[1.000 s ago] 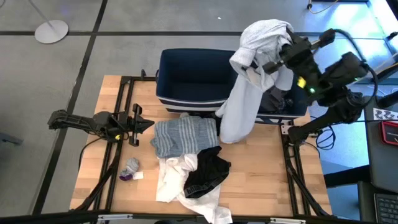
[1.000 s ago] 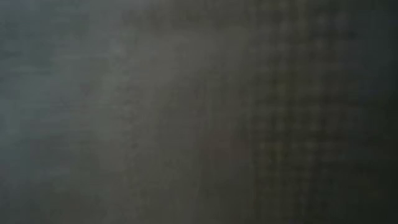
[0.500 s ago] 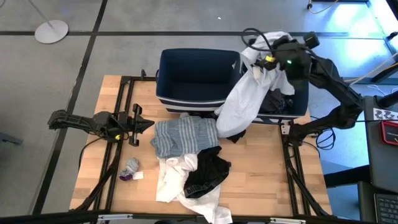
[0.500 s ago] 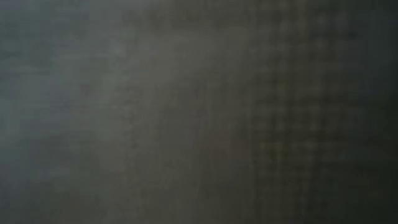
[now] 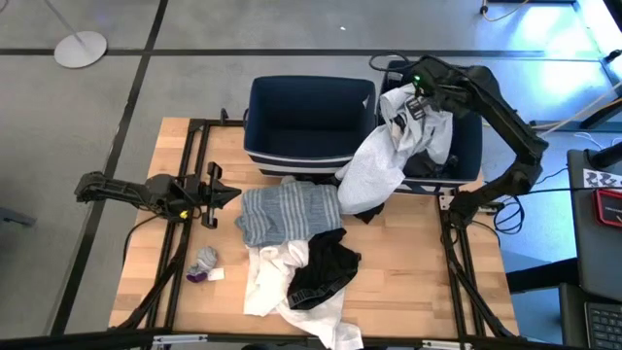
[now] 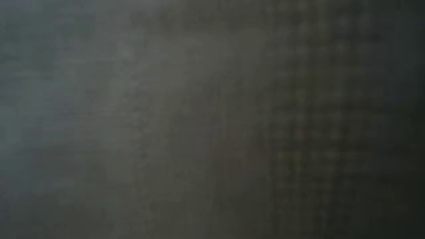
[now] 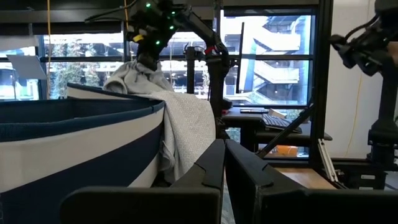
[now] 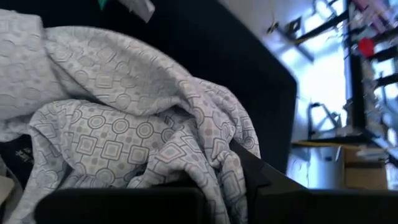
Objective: Sort clothes
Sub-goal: Put the light gray patterned polo into the right blue laundry organizer
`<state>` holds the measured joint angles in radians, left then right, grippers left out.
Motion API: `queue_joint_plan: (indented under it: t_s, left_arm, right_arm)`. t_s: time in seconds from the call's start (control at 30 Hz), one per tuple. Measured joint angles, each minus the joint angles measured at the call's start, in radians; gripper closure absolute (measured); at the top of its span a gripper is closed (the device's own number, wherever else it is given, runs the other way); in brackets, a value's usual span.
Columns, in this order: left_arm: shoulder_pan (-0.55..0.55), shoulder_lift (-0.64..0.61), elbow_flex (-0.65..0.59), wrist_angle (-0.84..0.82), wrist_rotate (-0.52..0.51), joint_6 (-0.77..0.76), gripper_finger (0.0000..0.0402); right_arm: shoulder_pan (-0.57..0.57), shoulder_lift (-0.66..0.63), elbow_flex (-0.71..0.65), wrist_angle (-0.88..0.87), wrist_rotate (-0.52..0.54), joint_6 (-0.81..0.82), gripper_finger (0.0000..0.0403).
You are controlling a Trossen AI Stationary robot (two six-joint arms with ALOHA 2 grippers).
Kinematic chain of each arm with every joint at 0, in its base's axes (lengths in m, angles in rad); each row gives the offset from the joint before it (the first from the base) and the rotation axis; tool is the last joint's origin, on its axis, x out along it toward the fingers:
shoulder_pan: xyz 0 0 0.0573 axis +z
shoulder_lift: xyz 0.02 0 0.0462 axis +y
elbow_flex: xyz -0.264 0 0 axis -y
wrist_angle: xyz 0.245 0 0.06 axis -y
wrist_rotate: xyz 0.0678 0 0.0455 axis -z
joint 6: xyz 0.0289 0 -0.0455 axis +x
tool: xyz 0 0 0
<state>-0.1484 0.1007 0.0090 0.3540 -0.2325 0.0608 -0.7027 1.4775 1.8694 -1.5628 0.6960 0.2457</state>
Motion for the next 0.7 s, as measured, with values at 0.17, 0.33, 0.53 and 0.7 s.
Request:
queue_joint_plan:
  t_s: [0.17,0.33,0.53,0.7]
  left_arm:
    - [0.000,0.000,0.000,-0.006,0.000,0.000,0.0398]
    - [0.000,0.000,0.000,-0.007,0.000,-0.006,0.0398]
    - [0.000,0.000,0.000,-0.007,0.000,-0.009,0.0398]
    - [0.000,0.000,0.000,-0.007,0.000,-0.015,0.0398]
  right_arm:
    - [-0.014,0.050,0.000,-0.006,-0.061,0.009,0.0370]
    - [-0.013,0.086,0.000,-0.007,-0.058,0.016,0.0342]
    - [-0.013,0.098,0.000,-0.008,-0.049,0.030,0.0255]
    - [-0.013,0.098,0.000,-0.009,-0.023,0.038,0.0181]
